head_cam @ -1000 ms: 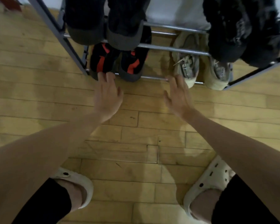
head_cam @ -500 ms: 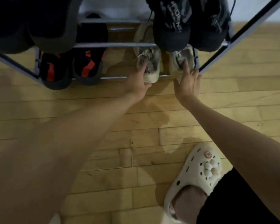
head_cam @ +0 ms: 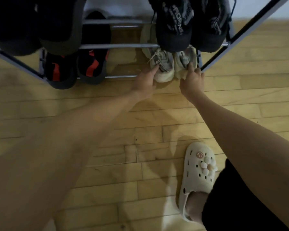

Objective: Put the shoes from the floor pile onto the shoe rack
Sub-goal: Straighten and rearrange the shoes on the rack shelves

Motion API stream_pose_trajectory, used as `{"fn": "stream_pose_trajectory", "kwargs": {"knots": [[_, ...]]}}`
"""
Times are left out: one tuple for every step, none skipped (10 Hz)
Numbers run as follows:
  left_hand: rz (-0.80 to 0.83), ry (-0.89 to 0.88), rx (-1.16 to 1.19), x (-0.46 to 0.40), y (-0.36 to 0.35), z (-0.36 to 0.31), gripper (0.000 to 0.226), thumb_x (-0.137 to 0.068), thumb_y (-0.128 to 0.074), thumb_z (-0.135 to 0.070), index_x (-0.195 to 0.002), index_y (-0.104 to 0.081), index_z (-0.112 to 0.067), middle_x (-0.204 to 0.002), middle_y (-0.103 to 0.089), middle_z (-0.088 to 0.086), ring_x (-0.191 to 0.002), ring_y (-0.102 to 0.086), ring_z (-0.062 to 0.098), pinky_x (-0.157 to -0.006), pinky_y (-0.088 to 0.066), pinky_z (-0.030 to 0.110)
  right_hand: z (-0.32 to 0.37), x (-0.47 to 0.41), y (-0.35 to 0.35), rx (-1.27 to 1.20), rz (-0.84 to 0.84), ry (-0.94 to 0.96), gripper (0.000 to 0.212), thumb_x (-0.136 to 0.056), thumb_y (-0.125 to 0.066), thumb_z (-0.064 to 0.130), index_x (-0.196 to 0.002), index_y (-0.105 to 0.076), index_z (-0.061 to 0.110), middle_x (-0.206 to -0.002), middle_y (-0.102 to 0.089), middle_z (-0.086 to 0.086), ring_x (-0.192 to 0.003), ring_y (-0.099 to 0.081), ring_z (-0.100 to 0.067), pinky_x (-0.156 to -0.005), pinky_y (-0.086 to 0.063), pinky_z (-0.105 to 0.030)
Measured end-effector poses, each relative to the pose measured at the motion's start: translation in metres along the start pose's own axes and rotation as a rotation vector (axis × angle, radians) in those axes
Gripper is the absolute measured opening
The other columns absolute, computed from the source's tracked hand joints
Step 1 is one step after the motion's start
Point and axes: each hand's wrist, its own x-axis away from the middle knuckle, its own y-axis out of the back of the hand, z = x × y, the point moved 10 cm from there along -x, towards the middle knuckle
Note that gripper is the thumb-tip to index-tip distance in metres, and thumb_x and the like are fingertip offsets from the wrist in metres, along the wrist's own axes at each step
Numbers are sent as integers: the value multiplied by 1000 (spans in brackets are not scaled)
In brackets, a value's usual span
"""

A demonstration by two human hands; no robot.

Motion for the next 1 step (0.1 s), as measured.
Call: {"fn": "stream_pose_trajectory", "kwargs": {"knots": [[94, 20, -12, 17, 20, 16, 64, -89, -54, -4, -147, -31, -16, -145, -44, 11, -133, -41, 27, -104, -38, 36, 8, 14, 0, 29, 145, -57, 86, -88, -56, 6, -153, -1, 14, -149, -28, -23, -136, -28, -39, -109, -30, -40]]}}
